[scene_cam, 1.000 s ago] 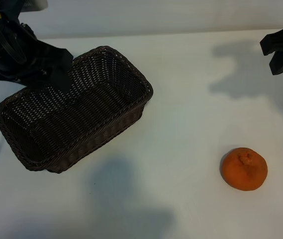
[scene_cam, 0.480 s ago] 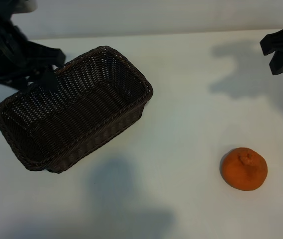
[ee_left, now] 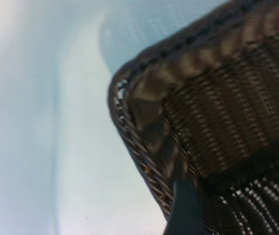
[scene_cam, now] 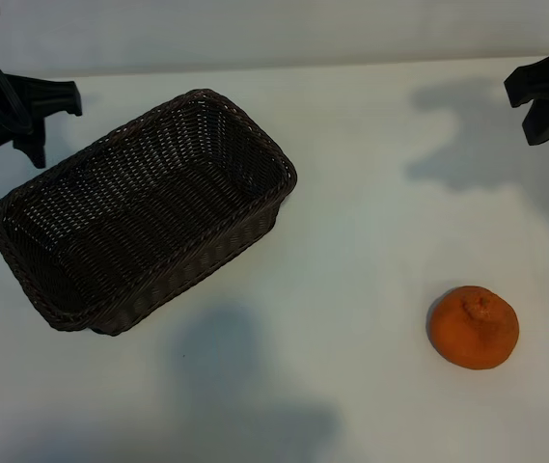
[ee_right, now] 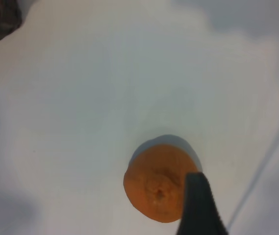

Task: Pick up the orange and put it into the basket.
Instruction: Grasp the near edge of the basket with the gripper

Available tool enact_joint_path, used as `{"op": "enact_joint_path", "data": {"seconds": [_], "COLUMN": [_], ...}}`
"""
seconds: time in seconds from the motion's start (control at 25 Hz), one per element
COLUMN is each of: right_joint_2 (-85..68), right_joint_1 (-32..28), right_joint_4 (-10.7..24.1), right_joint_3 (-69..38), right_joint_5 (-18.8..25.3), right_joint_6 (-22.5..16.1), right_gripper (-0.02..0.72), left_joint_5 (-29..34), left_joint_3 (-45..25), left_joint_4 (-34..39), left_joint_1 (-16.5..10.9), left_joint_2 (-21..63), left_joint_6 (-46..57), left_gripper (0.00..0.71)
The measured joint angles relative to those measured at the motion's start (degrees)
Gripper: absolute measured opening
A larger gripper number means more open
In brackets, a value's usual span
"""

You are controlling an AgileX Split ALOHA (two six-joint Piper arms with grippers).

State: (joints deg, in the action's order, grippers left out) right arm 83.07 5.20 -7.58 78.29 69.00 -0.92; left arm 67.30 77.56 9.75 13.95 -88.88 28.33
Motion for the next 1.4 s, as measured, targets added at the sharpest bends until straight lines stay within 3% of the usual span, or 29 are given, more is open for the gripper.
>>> {"op": "enact_joint_path", "data": {"seconds": [0.24,0.52,0.64,0.8,1.0,1.4], "right_joint_2": [0.0,0.0,0.0,0.0,0.0,0.0], "right_joint_1": [0.0,0.0,0.0,0.0,0.0,0.0], "right_joint_4": [0.0,0.0,0.0,0.0,-0.05,-1.07], "right_joint_3": [0.0,0.0,0.0,0.0,0.0,0.0], "right_joint_5": [0.0,0.0,0.0,0.0,0.0,-0.27], "right_joint_6": [-0.06,-0.06,-0.06,-0.02,-0.02,-0.02], "right_gripper": [0.433,0.433,0.433,0.433,0.433,0.433], "left_joint_5": [0.0,-2.26,-3.9,-6.57,-13.53,-18.74], "left_joint_3": [-0.73,-9.58,-12.51,-16.89,-21.24,-21.77], "left_joint_4": [3.33,3.75,2.92,0.47,-4.09,-9.01], "left_joint_1": [0.0,-0.18,-2.36,-7.26,-11.27,-12.69], "left_joint_2": [0.0,0.03,0.07,0.07,0.07,0.07], "left_joint_6": [3.6,5.85,5.96,5.36,2.86,-1.04], "left_gripper": [0.569,0.569,0.569,0.569,0.569,0.569]}}
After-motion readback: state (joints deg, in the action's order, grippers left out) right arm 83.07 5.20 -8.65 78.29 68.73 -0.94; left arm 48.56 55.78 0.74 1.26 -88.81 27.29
